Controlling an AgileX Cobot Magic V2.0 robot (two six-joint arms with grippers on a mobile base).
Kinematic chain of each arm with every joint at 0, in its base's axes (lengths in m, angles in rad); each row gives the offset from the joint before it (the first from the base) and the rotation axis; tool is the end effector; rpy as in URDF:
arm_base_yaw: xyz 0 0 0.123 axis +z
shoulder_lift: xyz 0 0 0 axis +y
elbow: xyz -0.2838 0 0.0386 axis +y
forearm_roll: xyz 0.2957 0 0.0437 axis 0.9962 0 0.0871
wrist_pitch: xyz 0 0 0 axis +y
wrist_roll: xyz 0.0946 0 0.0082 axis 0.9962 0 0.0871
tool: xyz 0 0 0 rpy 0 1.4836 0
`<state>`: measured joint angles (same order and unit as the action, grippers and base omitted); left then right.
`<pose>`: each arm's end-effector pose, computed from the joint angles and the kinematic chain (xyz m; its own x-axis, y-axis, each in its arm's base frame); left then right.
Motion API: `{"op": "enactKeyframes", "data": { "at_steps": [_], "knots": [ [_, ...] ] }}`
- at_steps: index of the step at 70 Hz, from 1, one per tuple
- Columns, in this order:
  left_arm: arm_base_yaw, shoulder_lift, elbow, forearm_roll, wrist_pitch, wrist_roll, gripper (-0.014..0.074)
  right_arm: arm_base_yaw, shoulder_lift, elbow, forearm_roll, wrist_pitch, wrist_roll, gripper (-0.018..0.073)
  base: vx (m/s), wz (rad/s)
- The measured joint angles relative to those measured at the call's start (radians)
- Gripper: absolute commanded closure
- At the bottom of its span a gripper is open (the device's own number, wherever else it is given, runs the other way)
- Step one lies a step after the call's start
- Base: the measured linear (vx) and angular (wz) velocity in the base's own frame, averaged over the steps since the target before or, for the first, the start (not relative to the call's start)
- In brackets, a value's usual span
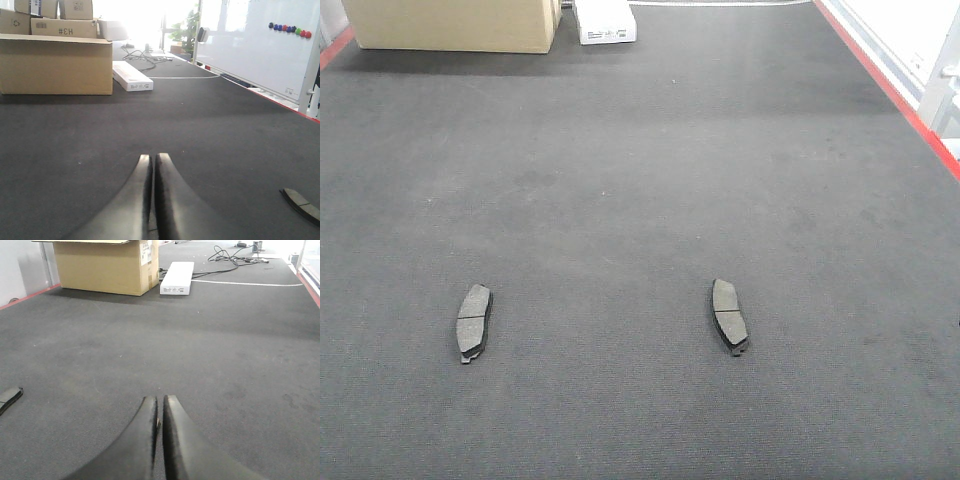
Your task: Move and align brake pads A on conveyor
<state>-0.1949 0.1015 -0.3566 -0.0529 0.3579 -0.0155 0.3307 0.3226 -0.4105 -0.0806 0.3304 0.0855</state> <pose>0.0895 -0.0195 0.3056 -0.0286 -0.0606 -0.9978 0.2104 0.9754 -0.0653 0.1215 0.0391 0.3044 -0.1481 -0.0411 -0.9881 -0.2988 0.9543 0.0051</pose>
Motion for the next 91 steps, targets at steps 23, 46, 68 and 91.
{"op": "enactKeyframes", "data": {
  "at_steps": [23, 46, 68, 91],
  "knots": [
    [0.0, 0.0, 0.0, 0.0, 0.0, 0.0, 0.0602, 0.0, 0.0, 0.0, -0.001, 0.001, 0.0, 0.0566, 0.0, 0.0],
    [0.0, 0.0, 0.0, 0.0, 0.0, 0.0, 0.0602, 0.0, 0.0, 0.0, -0.001, 0.002, 0.0, 0.0566, 0.0, 0.0],
    [0.0, 0.0, 0.0, 0.0, 0.0, 0.0, 0.0602, 0.0, 0.0, 0.0, -0.001, 0.002, 0.0, 0.0566, 0.0, 0.0],
    [0.0, 0.0, 0.0, 0.0, 0.0, 0.0, 0.0602, 0.0, 0.0, 0.0, -0.001, 0.002, 0.0, 0.0566, 0.0, 0.0]
  ]
}}
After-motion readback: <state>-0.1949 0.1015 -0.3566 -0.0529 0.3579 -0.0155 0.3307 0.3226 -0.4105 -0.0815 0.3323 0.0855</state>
